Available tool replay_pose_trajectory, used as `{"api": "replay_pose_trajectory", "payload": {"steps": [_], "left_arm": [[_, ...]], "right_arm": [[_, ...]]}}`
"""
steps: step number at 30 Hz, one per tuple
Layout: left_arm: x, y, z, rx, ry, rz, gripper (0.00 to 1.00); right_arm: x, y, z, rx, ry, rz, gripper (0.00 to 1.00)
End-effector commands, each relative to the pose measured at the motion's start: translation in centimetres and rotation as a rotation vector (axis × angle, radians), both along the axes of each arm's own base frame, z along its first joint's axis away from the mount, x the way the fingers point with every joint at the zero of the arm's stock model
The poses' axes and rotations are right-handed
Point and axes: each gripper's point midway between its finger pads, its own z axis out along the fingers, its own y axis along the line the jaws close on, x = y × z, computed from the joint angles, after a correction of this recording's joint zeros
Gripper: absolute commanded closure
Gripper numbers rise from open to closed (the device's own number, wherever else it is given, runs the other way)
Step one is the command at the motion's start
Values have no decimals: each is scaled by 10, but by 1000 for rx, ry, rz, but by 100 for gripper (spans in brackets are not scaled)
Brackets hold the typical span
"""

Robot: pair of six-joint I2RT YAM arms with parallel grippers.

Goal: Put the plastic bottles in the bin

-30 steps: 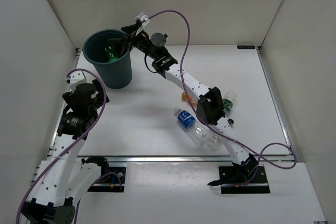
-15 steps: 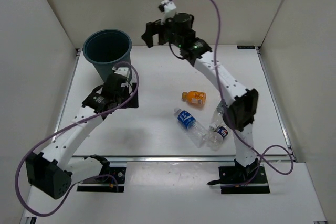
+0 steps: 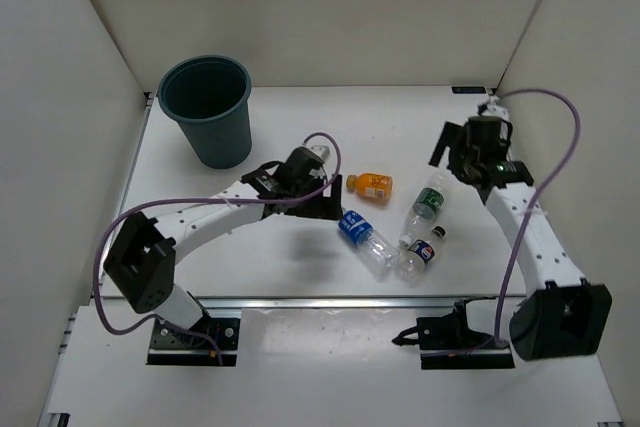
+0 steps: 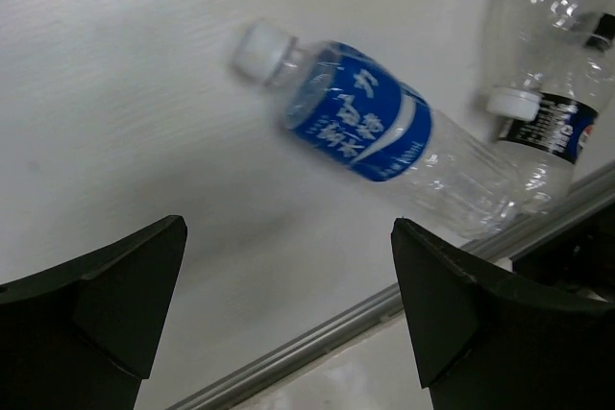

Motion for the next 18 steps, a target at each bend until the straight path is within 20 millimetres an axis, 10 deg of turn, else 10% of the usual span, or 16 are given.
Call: {"api": "replay_pose_trajectory", "payload": {"steps": [1, 18], "left_arm": [[-12, -45, 9, -113, 37, -6, 1], [10, -105, -49, -102, 72, 139, 1]], "right_arm": [[-34, -34, 2, 75, -35, -142, 1], [-82, -44, -28, 88, -23, -158, 1]]}}
